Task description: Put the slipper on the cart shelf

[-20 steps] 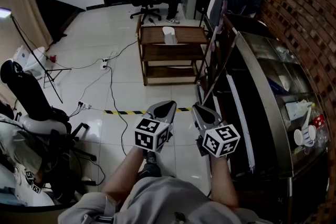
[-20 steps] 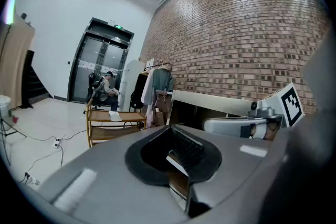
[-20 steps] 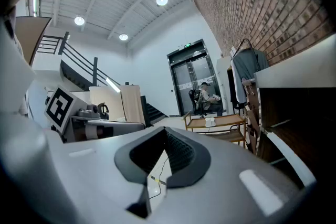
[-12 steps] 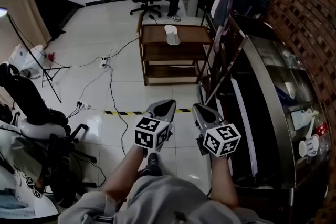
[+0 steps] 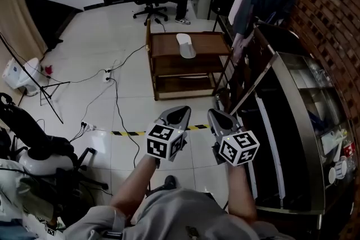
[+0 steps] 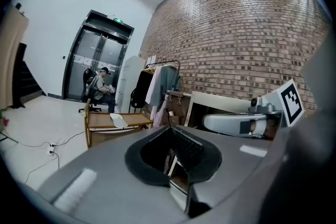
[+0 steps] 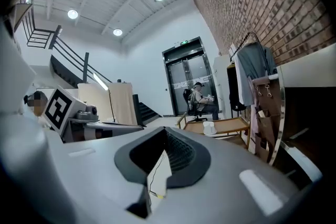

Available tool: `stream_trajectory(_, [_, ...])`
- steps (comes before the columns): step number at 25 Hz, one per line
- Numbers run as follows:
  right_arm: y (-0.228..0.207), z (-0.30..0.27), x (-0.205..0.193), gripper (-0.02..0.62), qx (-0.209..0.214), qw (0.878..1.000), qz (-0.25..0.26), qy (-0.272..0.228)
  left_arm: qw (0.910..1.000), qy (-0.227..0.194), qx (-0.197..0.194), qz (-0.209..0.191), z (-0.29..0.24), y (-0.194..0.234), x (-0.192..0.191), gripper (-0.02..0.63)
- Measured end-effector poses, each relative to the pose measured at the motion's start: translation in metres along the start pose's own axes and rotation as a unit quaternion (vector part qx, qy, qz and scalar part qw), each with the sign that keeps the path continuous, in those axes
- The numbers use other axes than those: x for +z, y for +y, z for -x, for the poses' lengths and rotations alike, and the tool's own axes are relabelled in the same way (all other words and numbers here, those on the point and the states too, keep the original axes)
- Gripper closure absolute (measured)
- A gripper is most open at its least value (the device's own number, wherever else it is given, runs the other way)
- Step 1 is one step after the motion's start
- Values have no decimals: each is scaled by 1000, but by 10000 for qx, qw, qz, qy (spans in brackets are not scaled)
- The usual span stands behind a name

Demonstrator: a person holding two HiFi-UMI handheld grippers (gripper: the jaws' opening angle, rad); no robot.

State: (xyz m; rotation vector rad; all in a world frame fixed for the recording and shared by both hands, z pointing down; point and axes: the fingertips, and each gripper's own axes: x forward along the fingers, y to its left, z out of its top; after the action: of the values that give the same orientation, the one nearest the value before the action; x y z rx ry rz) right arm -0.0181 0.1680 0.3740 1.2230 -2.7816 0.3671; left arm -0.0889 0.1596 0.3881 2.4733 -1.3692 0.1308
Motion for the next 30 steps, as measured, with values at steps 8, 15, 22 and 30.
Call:
stream_trajectory(8, [-28, -50, 10, 595, -237, 9997, 1, -69, 10000, 50, -66, -18, -35, 51, 10, 598])
stream_trajectory(15, [-82, -108, 19, 595, -76, 10000, -36, -37, 9998, 76, 206, -10, -97, 95, 19, 598])
stream_trajectory(22, [-161, -175, 40, 595, 251, 9997, -33, -8, 9979, 146, 625, 112, -187, 138, 38, 598])
stream_trajectory(30, [-239, -234, 61, 595, 455, 9989, -92, 68, 9956, 132, 910, 176, -273, 172, 63, 598])
